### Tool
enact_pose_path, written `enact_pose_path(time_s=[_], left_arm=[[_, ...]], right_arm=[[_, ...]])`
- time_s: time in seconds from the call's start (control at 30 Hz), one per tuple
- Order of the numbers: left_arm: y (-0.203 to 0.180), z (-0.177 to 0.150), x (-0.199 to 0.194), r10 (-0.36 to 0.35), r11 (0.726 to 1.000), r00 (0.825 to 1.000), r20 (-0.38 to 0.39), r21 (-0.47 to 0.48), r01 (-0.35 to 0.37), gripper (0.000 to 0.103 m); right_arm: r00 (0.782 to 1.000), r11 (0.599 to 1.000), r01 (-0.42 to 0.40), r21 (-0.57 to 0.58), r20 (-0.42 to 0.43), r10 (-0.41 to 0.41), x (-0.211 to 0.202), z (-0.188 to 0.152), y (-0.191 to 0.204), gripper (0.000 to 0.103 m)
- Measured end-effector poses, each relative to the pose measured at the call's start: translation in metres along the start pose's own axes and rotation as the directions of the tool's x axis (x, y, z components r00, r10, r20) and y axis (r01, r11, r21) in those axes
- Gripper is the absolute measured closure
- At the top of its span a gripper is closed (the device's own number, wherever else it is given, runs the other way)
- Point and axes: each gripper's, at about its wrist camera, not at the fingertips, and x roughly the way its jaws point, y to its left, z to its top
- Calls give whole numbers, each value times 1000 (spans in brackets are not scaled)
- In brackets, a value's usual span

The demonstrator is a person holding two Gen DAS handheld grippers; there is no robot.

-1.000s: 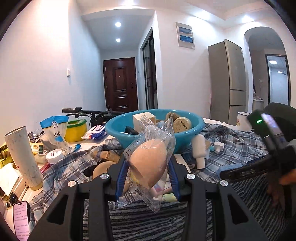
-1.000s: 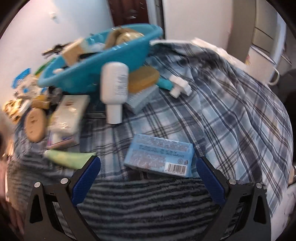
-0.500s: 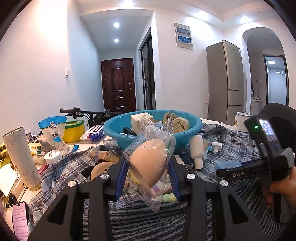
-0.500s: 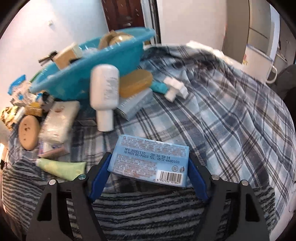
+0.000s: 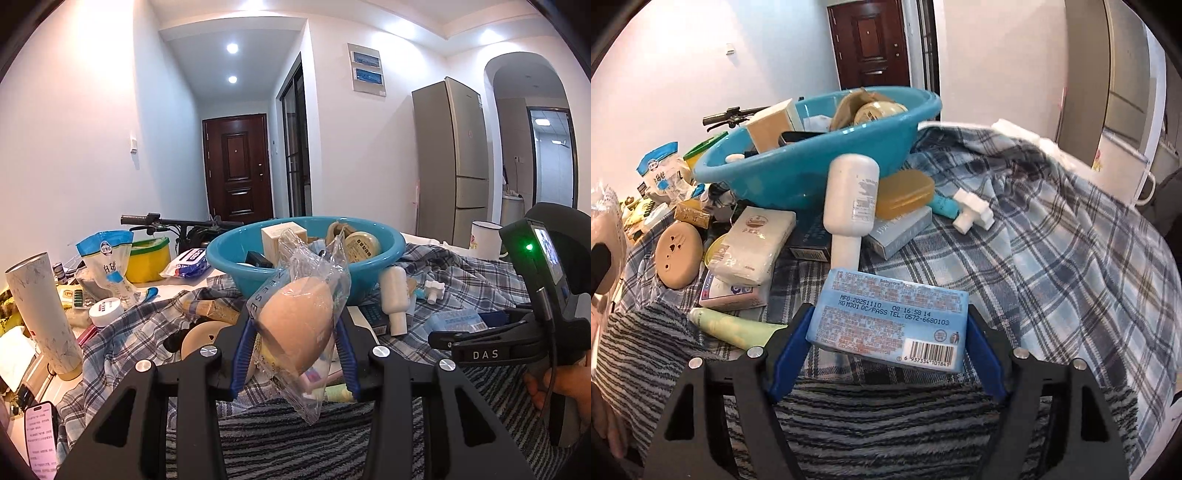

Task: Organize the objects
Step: 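Grasp the light blue soap box with the right tool and lift it, then carry the sponge in the left tool while the right tool carries the soap box over the basin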

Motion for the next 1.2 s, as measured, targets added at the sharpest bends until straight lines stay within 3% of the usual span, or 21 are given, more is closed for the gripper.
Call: enact_pose_path(time_s=[0.67, 0.97, 1.2], left_arm=[[14, -1, 10, -29, 997, 999, -40, -66, 27, 60], [13, -1, 9, -24, 998, 999, -38, -61, 21, 60], [13, -1, 10, -23, 998, 999, -38, -61, 21, 60]], right_arm=[[1000, 1000, 4, -18, -4, -4, 3, 1, 3, 26], [992, 994, -19, -106, 125, 33, -29, 4, 20, 26], [975, 979, -20, -203, 212, 64, -61, 41, 37, 26]])
